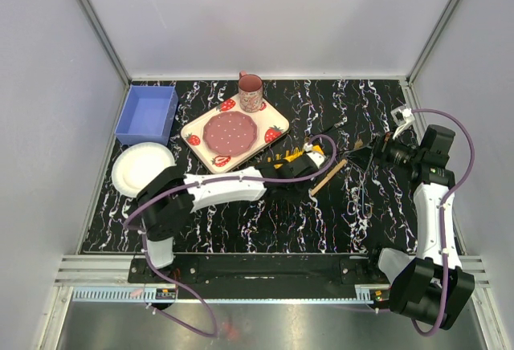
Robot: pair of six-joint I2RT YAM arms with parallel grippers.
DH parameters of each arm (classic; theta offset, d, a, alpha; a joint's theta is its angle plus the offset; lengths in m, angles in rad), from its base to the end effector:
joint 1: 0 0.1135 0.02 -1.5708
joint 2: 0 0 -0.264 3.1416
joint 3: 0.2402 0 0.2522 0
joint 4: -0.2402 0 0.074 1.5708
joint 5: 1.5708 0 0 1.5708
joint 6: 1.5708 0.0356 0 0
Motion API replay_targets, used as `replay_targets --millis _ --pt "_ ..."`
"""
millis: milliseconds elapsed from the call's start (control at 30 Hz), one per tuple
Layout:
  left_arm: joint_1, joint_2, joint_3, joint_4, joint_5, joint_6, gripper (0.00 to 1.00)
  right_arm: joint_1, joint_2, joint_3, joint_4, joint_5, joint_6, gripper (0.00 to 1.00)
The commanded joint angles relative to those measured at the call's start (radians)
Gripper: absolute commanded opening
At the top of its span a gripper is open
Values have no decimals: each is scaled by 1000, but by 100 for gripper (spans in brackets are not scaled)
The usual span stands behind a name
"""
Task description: Organize the chemistry lab equipment
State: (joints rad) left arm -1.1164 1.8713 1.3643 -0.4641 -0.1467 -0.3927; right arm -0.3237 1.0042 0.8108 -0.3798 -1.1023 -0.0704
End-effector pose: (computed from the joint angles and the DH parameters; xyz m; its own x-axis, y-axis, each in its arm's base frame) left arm 0.1816 -0.3599 0.2090 -0.6610 0.4908 -0.5676 0.6491 0.7535 -0.1045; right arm 0.2053 -0.0354 0.2992 -0.4730 0.1252 -0.8721 -0.6018 0.6770 0.4236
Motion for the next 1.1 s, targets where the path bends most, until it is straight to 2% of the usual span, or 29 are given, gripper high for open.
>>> replay_targets --millis 0,133,333,500,667,767,833,1067 --pt "-16 -99 -63 108 -7 -52 9 -6 -1 -5 35 -39 7 100" --pt "-22 -168 -119 165 13 -78 9 -8 20 10 35 -36 53 100" --pt "-59 -297 -218 249 13 -141 9 -6 115 149 -180 61 23 98" --pt "-80 -394 -307 352 12 -193 9 1 172 229 -347 -83 33 99" --pt "-88 -469 -352 426 21 -222 9 64 206 274 -445 -108 44 97" --pt "-95 -486 -360 446 25 -230 9 149 221 297 -458 -96 105 95" --pt "-99 -492 -361 449 22 -233 9 202 235 301 -446 -99 145 90" --pt "-103 -518 -380 461 15 -247 9 244 267 324 -398 -128 270 78"
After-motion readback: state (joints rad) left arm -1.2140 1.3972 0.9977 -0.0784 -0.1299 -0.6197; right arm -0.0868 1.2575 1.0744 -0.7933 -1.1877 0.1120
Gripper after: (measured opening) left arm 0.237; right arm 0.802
